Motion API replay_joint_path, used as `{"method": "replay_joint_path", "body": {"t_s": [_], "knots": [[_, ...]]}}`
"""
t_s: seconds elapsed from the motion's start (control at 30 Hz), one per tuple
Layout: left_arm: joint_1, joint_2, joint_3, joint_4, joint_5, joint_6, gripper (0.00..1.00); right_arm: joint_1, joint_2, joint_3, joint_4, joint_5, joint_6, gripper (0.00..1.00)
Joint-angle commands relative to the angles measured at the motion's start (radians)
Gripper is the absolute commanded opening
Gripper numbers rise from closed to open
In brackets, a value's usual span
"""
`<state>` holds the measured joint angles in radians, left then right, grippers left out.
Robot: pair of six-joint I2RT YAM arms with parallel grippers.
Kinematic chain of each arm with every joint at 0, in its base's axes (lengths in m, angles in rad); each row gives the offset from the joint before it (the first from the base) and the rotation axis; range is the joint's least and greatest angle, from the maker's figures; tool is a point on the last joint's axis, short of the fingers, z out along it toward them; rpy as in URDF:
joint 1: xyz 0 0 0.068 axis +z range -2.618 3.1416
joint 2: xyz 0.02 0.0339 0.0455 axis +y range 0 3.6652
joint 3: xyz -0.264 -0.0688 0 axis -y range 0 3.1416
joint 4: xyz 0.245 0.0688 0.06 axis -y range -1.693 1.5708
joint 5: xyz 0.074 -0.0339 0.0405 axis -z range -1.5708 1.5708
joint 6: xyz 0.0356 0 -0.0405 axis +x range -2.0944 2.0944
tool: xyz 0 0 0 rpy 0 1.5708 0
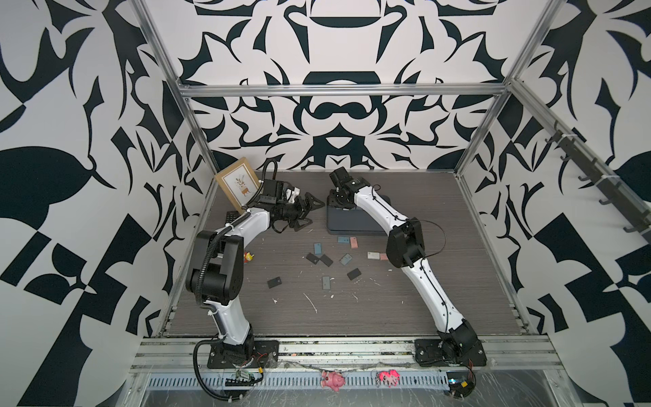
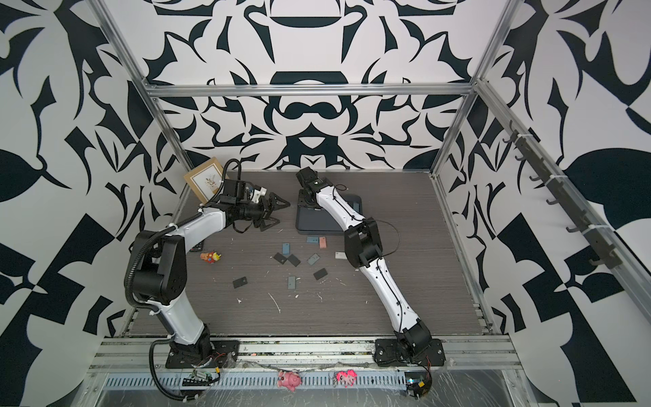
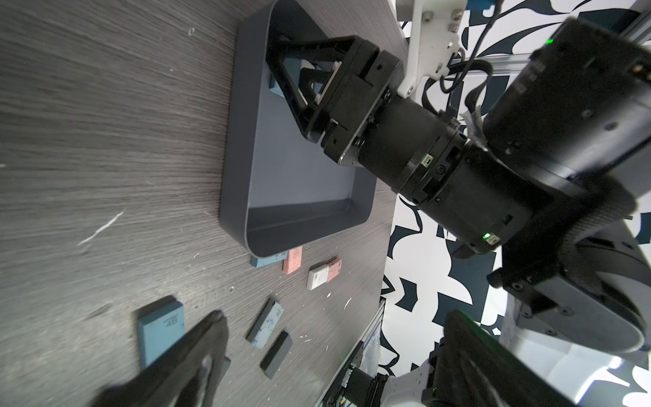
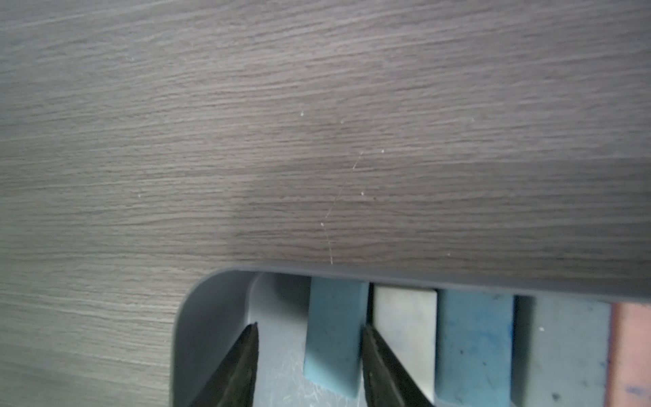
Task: Put the eraser in the storage box
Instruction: Adjust the eraser in the storage box.
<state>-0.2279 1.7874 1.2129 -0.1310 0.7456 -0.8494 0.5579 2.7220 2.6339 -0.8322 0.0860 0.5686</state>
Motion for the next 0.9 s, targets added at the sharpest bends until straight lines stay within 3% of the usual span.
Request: {"method": "replay_joint_path", "body": {"t_s": [0.0, 0.53, 0.87], "knots": [[0.007, -0.016, 0.010, 0.010, 0.017, -0.008, 0.99, 0.005, -0.005, 0.041, 0.019, -0.003, 0.007, 0.50], [0.007, -0.019, 0.008, 0.013, 0.017, -0.008, 0.99, 0.002, -0.057, 0.042, 0.005, 0.009, -0.024, 0.51], [0.006, -0.039, 0.011, 0.004, -0.002, 0.020, 0.99, -0.003, -0.157, 0.024, -0.018, 0.021, -0.047, 0.59]]}}
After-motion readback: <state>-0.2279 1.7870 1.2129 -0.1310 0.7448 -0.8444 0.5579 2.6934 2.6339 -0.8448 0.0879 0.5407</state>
